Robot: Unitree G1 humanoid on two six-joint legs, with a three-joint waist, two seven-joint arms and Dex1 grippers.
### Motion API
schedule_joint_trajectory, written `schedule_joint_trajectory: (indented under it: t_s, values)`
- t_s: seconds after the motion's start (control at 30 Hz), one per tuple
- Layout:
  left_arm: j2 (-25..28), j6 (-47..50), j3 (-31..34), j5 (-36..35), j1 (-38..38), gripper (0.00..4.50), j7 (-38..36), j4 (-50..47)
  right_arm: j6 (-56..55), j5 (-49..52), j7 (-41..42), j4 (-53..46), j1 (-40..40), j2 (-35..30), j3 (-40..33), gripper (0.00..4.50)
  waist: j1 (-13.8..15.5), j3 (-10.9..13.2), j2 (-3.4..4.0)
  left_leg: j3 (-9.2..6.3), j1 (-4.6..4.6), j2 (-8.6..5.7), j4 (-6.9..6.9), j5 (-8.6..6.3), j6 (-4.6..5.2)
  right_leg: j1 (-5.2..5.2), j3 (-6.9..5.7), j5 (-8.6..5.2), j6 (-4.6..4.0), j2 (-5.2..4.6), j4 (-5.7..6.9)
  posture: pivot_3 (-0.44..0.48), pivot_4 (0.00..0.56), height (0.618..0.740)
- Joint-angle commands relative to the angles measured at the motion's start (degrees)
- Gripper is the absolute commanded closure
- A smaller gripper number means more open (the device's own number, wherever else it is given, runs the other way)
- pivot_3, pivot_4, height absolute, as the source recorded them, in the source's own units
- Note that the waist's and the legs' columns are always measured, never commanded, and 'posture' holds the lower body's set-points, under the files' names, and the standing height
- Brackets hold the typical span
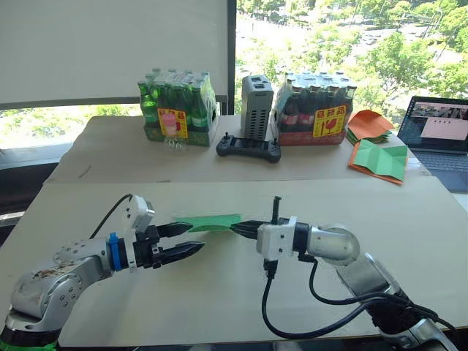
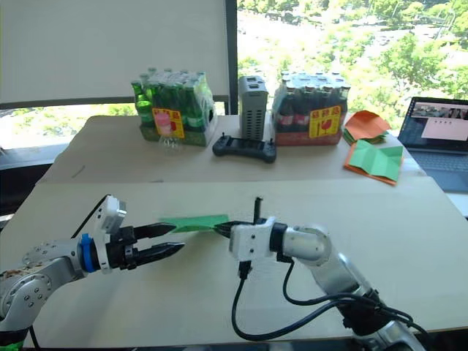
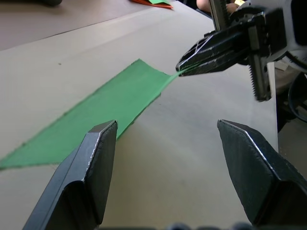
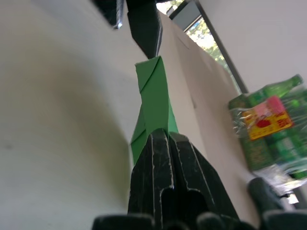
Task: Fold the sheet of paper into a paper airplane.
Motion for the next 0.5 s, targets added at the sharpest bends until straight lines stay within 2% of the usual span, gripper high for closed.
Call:
schedule_joint_trajectory:
  t_s: [0.03,0.17,0.4,0.5]
  values:
    - [0.2,0.1,1.5,-1.3,-0.8,0.99,0.1,-0.4,-16.8,-14.3,-10.3,5.2,-0.4,-3.3,1.6,4.45,0.1,0.0,0.00,0.00,0.01,-0.03,0.01,0.00,0.00,-0.01,0.01,0.00,0.00,-0.02,0.04,0.000,0.150,0.678]
    - [0.4,-0.7,0.8,-0.6,-0.1,0.99,-0.6,0.0,-23.8,-16.4,-12.0,9.8,1.6,-4.0,3.9,4.45,-0.1,0.0,-0.02,0.02,0.01,0.01,0.01,0.03,-0.06,-0.02,0.02,-0.01,-0.01,0.04,0.09,0.000,0.150,0.678]
    - [0.3,-1.2,0.3,-0.1,0.5,0.99,-0.8,-0.2,-25.5,-14.6,-10.0,13.1,1.6,-3.3,4.6,4.45,-0.3,0.0,-0.03,0.08,0.02,0.02,0.20,0.04,-0.06,-0.04,0.15,-0.02,-0.04,0.06,0.36,0.000,0.150,0.678]
    - [0.2,-1.6,0.0,0.2,0.6,0.99,-1.1,0.0,-25.6,-13.2,-8.7,13.9,1.5,-3.6,4.4,3.62,-0.2,0.0,-0.03,0.08,0.02,0.01,0.24,0.04,-0.06,-0.03,0.15,-0.03,-0.05,0.06,0.39,0.000,0.150,0.678]
